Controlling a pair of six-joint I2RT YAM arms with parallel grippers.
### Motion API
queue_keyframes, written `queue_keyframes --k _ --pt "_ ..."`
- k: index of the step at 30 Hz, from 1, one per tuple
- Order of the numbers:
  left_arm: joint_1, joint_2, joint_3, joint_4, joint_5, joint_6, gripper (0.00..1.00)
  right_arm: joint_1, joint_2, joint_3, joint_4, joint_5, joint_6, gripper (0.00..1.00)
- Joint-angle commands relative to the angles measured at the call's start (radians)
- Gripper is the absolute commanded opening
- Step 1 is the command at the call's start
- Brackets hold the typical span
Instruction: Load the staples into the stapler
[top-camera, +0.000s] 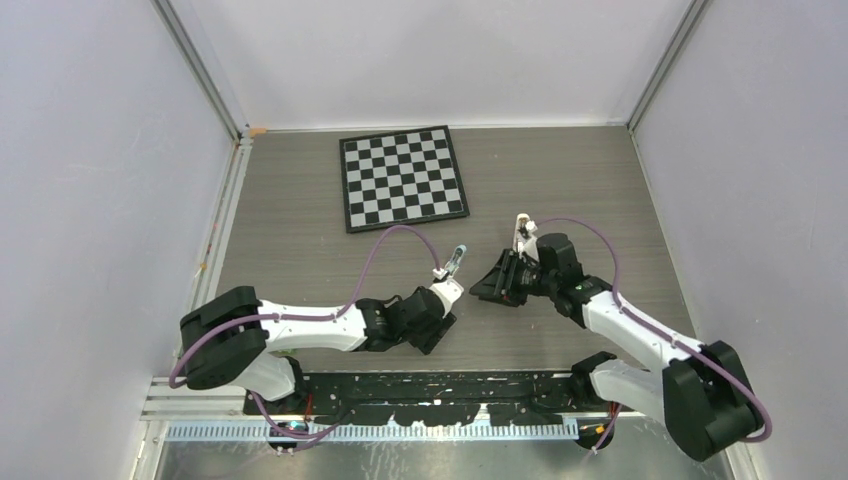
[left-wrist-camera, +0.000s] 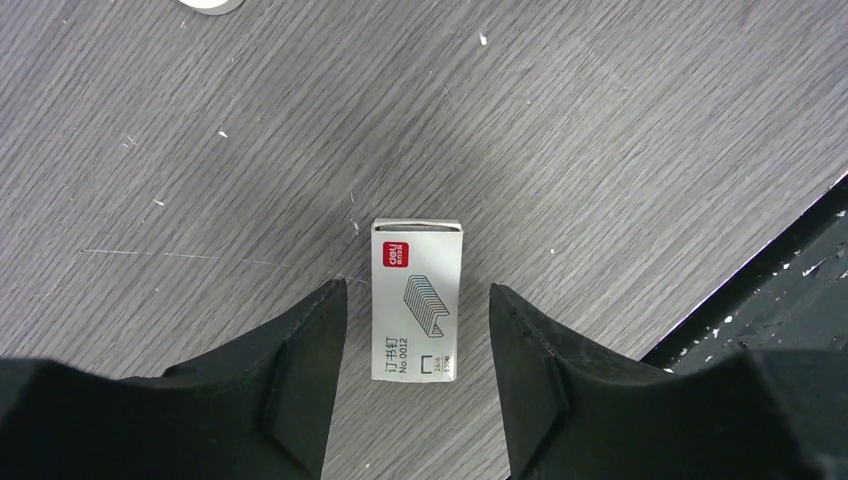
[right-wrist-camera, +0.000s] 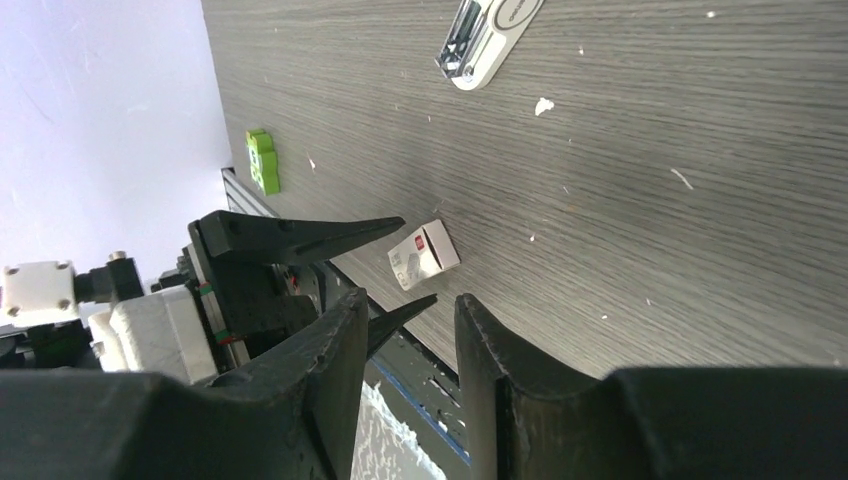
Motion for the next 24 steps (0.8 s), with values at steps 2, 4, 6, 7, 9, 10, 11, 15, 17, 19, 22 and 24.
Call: queue_keyframes --k 2,4,6,7,9,10,11,15,17,19,22,24 --pt "-0.004 -0.006 -0.016 0.065 -0.008 0.003 0.57 0.036 0.104 0.031 0.127 -0.065 0.002 0.41" --pt "-0.004 -0.005 -0.021 0.062 -0.013 0.004 0.57 0.062 0.148 0.054 0.132 -0.059 -0.009 0.41" --pt "-0.004 -0.008 -0.027 0.062 -0.020 0.004 0.59 0.094 0.193 0.078 0.136 -0.052 -0.020 0.41" --pt "-0.004 -0.009 -0.030 0.064 -0.021 0.004 0.59 0.111 0.215 0.089 0.139 -0.048 -0.025 0.41" --pt "-0.004 -0.010 -0.038 0.072 -0.018 0.005 0.59 0.140 0.260 0.108 0.149 -0.039 -0.029 0.41" --pt "-0.003 -0.012 -0.042 0.077 -0.018 0.006 0.59 0.151 0.283 0.118 0.159 -0.036 -0.028 0.41" --pt "-0.004 -0.012 -0.048 0.083 -0.020 0.006 0.59 0.163 0.306 0.127 0.169 -0.035 -0.026 0.40" --pt "-0.004 -0.009 -0.062 0.101 -0.018 0.007 0.55 0.194 0.389 0.153 0.212 -0.036 -0.019 0.40" --pt "-0.004 -0.010 -0.066 0.105 -0.016 0.008 0.52 0.203 0.416 0.164 0.221 -0.029 -0.020 0.40" --pt "-0.005 -0.013 -0.071 0.110 -0.016 0.008 0.49 0.211 0.435 0.175 0.216 -0.018 -0.030 0.39" --pt "-0.004 -0.020 -0.075 0.117 -0.015 0.009 0.43 0.227 0.462 0.198 0.182 0.000 -0.062 0.39" --pt "-0.004 -0.026 -0.082 0.124 -0.015 0.009 0.42 0.239 0.475 0.211 0.164 0.010 -0.079 0.38"
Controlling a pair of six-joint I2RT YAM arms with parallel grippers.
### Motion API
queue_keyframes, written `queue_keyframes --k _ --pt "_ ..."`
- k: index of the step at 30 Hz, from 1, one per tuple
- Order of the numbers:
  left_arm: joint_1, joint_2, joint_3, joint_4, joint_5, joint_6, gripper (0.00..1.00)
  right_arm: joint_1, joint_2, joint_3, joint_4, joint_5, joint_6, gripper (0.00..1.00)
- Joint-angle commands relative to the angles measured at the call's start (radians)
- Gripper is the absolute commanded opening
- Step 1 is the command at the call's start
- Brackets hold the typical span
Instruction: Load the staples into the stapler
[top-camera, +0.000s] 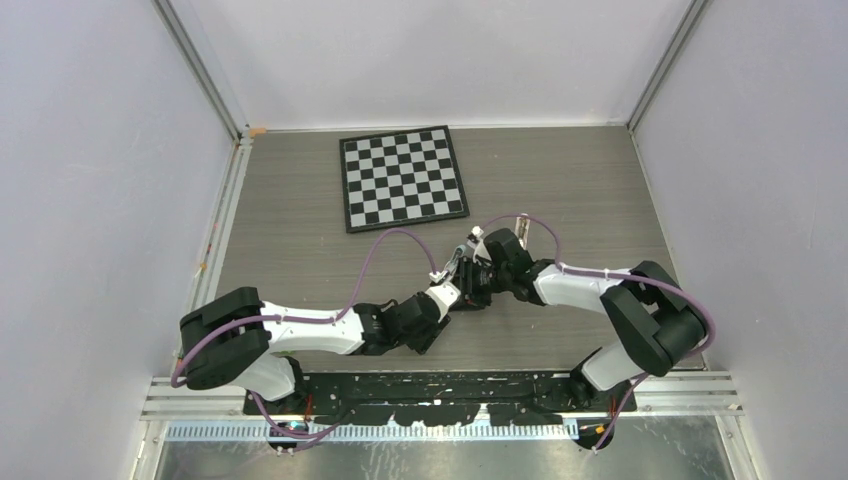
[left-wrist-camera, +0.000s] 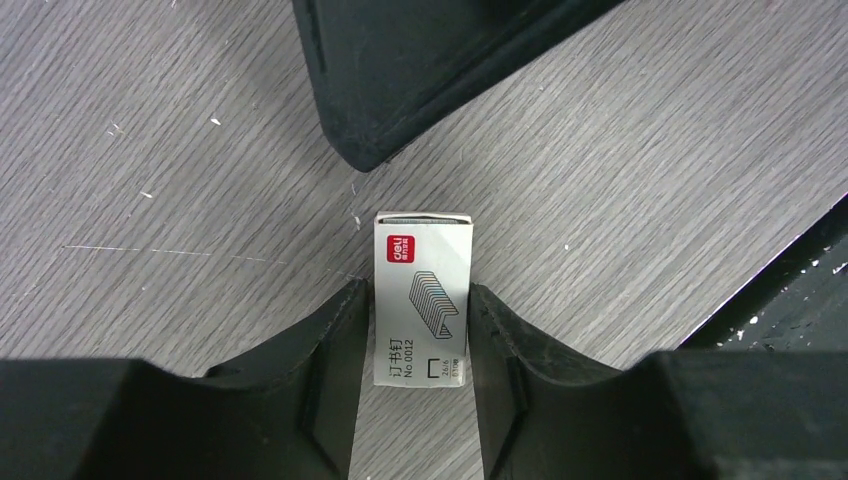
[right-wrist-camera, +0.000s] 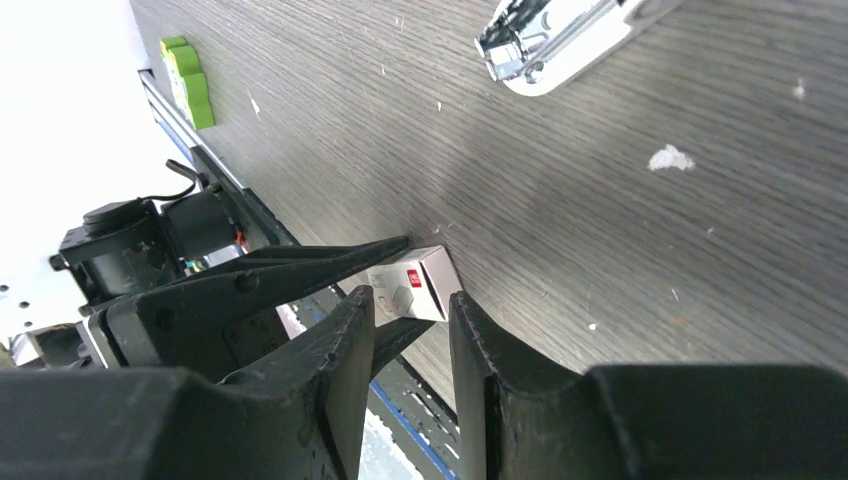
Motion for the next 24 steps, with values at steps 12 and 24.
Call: queue_keyframes --k 12,24 --pt "-0.004 -0.046 -0.046 0.073 -0.013 0.007 0.40 0.045 0.110 0.068 0.054 -0.005 -0.056 0.36" --pt "-0.003 -0.032 -0.066 0.119 -0.018 0.008 0.37 0.048 0.221 0.011 0.281 -0.099 0.047 0.36"
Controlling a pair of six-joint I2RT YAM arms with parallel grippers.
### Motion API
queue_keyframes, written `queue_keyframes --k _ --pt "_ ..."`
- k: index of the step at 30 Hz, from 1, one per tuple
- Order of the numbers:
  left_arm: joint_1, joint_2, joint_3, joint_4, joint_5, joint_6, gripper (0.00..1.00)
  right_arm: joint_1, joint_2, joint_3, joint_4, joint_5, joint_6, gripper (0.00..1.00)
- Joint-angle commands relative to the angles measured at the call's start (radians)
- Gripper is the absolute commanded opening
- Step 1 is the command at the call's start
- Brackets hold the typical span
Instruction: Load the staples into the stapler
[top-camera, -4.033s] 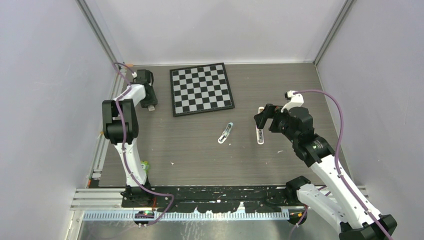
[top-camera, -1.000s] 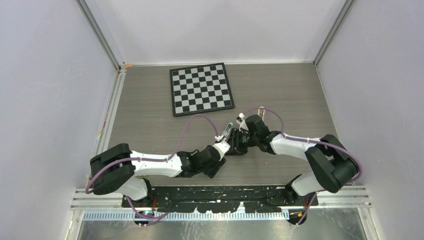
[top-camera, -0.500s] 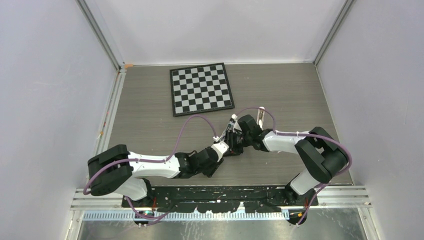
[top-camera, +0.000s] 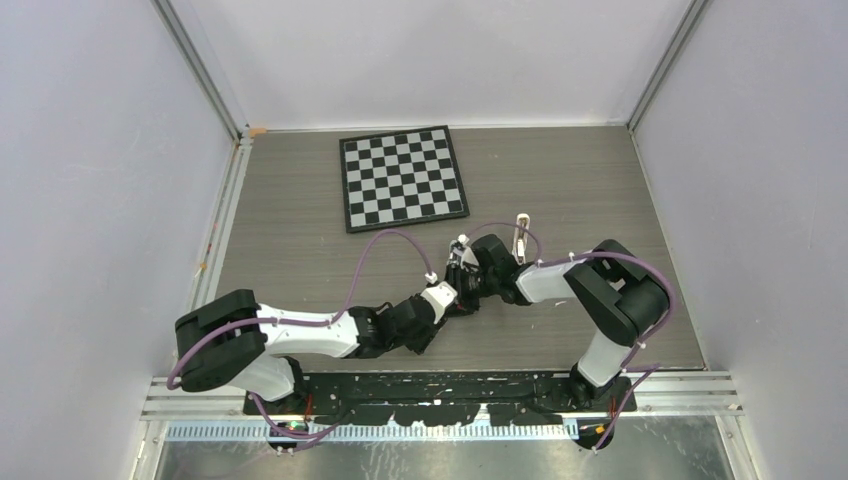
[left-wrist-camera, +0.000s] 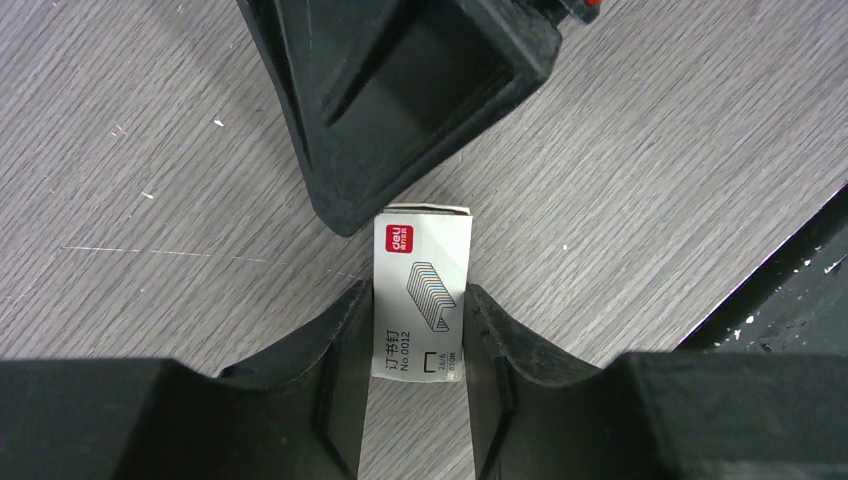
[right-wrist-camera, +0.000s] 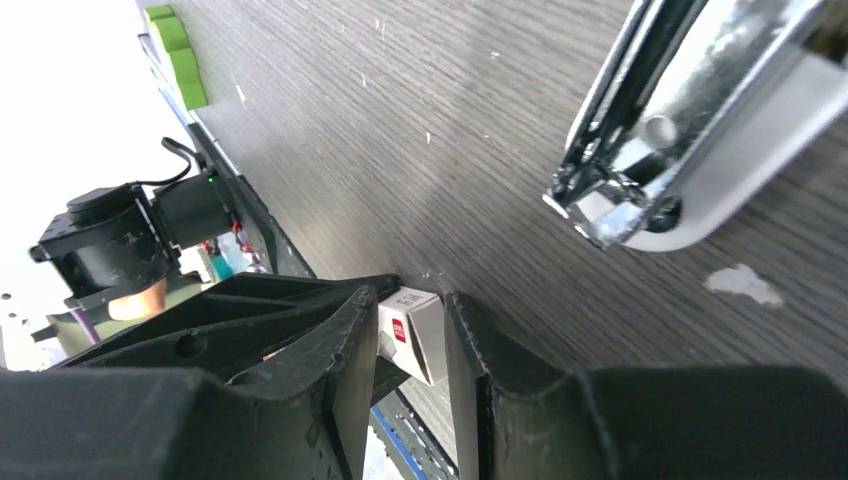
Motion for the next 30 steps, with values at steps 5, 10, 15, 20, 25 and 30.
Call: queue_keyframes --k 5,10,15,20,25,30 --pt "-0.004 -0.016 -0.022 0.046 -0.032 0.008 0.36 0.005 0.035 -0.026 0.153 -0.074 0.055 0.36" --pt "-0.003 -0.022 -0.030 0.053 -0.044 0.008 0.36 0.005 0.051 -0.039 0.196 -0.103 0.078 0.35" --pt "-0.003 -0.031 -0.035 0.053 -0.050 0.008 0.36 0.005 0.061 -0.056 0.245 -0.122 0.105 0.35" --pt "-0.004 -0.050 -0.038 0.048 -0.056 0.016 0.36 0.005 0.042 -0.061 0.229 -0.120 0.102 0.34" --pt "-0.003 -0.072 -0.047 0.042 -0.058 0.020 0.35 0.006 0.007 -0.058 0.173 -0.107 0.078 0.34" --pt "-0.003 -0.100 -0.074 0.060 -0.044 0.025 0.35 0.009 0.002 -0.065 0.166 -0.106 0.072 0.34"
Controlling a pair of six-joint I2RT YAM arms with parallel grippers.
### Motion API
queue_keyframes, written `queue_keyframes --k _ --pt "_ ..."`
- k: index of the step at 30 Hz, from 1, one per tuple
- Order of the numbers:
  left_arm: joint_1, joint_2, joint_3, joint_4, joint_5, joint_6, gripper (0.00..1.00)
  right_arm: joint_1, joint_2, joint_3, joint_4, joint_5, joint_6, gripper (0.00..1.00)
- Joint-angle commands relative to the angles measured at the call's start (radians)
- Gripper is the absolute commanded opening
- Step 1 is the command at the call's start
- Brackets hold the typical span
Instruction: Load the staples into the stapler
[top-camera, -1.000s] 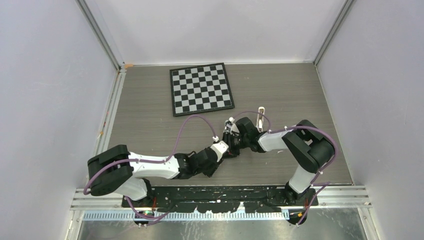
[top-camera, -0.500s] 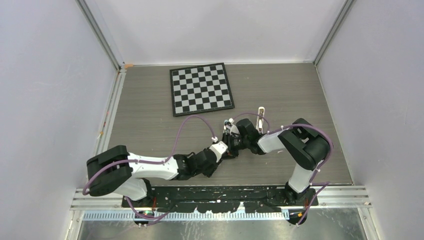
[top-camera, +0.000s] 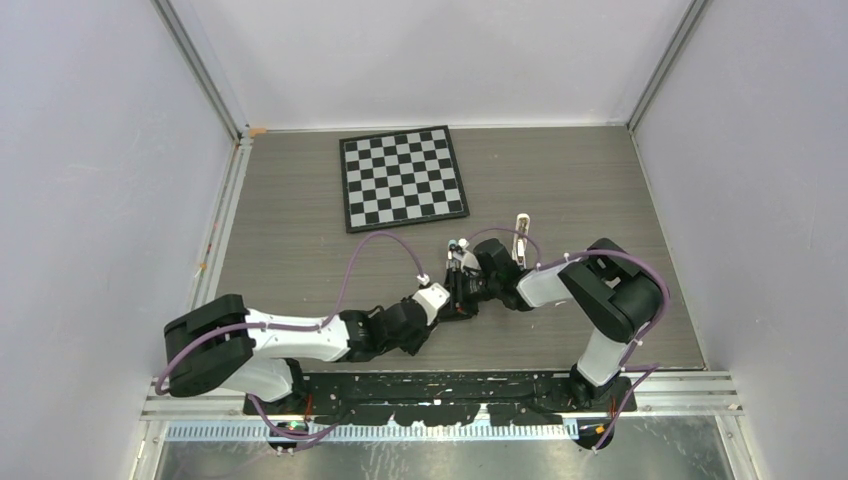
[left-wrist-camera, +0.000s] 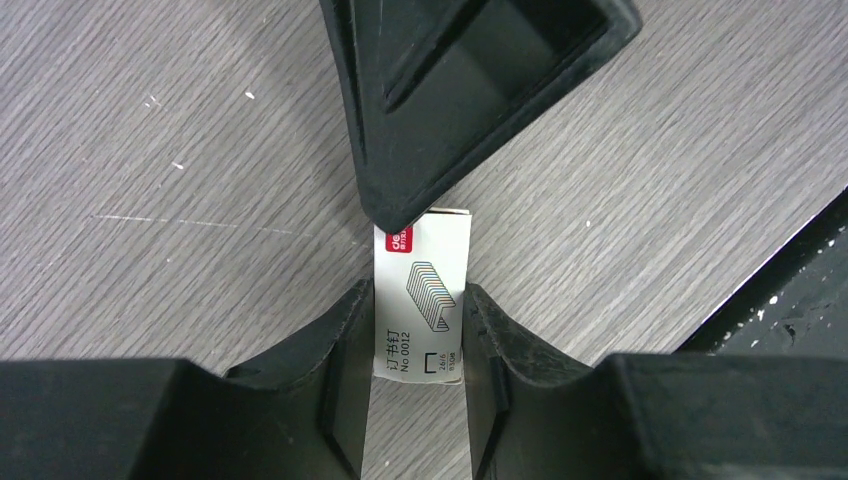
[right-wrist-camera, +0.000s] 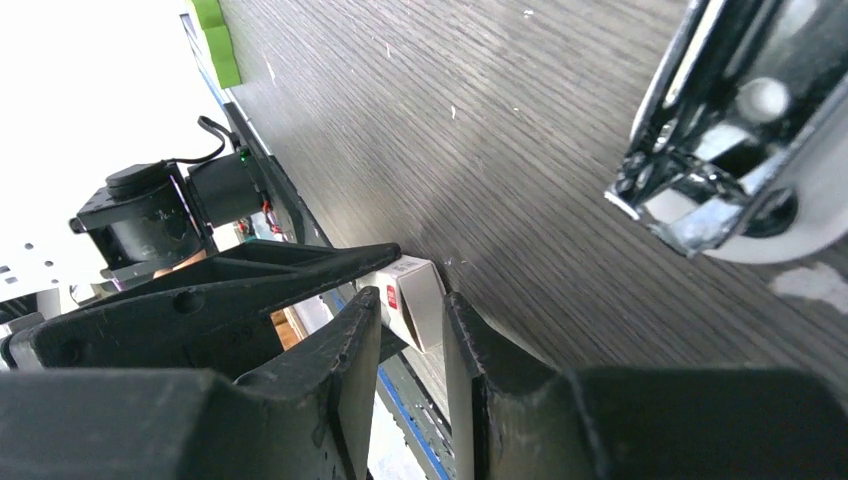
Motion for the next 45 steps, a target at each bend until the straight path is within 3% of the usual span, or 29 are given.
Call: queue_keyframes --k 1,20,28,42,45 --pt "-0.003 -0.051 -0.028 0.049 -0.009 0.025 0.35 0.012 -0.039 -0.005 0.001 -0.017 -0.017 0.34" --pt "-0.002 -0.077 -0.077 0.145 0.025 0.046 0.35 0.038 -0.018 -0.009 0.097 -0.037 0.039 0.32" --pt "-0.002 -0.082 -0.092 0.177 0.011 0.056 0.35 0.039 0.029 -0.034 0.226 -0.074 0.111 0.31" --pt "-0.004 -0.086 -0.117 0.232 0.002 0.062 0.35 0.059 0.064 -0.026 0.231 -0.097 0.117 0.31" --pt "-0.003 -0.075 -0.116 0.227 0.006 0.055 0.40 0.059 0.062 -0.026 0.231 -0.093 0.117 0.30"
